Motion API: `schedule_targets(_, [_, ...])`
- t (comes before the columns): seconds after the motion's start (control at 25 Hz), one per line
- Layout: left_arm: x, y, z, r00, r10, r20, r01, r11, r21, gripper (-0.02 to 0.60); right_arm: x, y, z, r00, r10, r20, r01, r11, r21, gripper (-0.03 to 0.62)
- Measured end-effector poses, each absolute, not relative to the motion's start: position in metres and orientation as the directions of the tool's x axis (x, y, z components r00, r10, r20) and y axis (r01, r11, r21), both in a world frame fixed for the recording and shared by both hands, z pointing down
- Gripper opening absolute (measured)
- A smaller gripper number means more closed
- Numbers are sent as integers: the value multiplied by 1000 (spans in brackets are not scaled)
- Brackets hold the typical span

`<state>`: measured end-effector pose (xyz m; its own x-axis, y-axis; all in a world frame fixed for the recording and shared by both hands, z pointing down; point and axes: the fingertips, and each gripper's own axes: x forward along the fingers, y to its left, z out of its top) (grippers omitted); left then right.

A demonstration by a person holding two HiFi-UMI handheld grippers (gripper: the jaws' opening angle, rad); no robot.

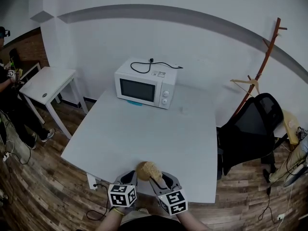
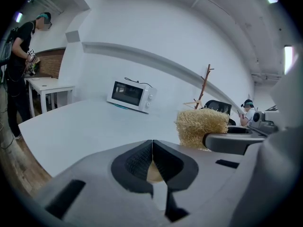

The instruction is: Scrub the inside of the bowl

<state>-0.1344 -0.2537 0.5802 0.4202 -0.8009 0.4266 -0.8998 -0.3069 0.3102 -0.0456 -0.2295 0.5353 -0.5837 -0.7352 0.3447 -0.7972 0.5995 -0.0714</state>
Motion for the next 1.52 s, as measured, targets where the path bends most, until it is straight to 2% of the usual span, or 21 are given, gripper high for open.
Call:
schedule_targets(0.32, [-143, -283, 603, 470, -750, 466, -881, -364, 302, 20, -54, -258, 558, -557, -731, 395, -813, 576, -80, 176])
schedule_targets(0.48, [-140, -288, 625, 520, -697, 494, -852, -388, 350, 25, -53, -264, 576, -535, -725, 434, -825, 558, -85, 176])
schedule_targets(0.52, [-138, -289, 631, 535, -680, 500, -843, -393, 367, 72, -53, -264, 580, -530, -723, 443, -828, 554, -86, 176])
schedule_targets(0.56, [-135, -290, 637, 551, -664, 506, -833, -402, 380, 153, -52, -264, 584, -526, -721, 450, -830, 551, -87, 176])
schedule_targets(0.64, [-131, -290, 647, 569, -641, 515, -822, -417, 389, 166, -50, -263, 590, -520, -717, 464, -833, 546, -89, 176])
schedule_targets(0.8, [-126, -295, 666, 570, -609, 552, -822, -424, 381, 164, -47, -263, 601, -509, -709, 488, -837, 540, -90, 176])
schedule_targets(0.92, [-127, -300, 677, 548, -602, 581, -836, -420, 353, 105, -46, -261, 607, -504, -700, 506, -838, 539, -88, 176])
schedule_targets(1.2, [-126, -309, 693, 518, -585, 623, -854, -386, 348, 41, -47, -261, 616, -504, -681, 531, -833, 547, -88, 176])
schedule_targets(1.52, [-122, -312, 684, 522, -598, 608, -853, -385, 353, 29, -51, -260, 626, -508, -659, 555, -821, 565, -82, 176])
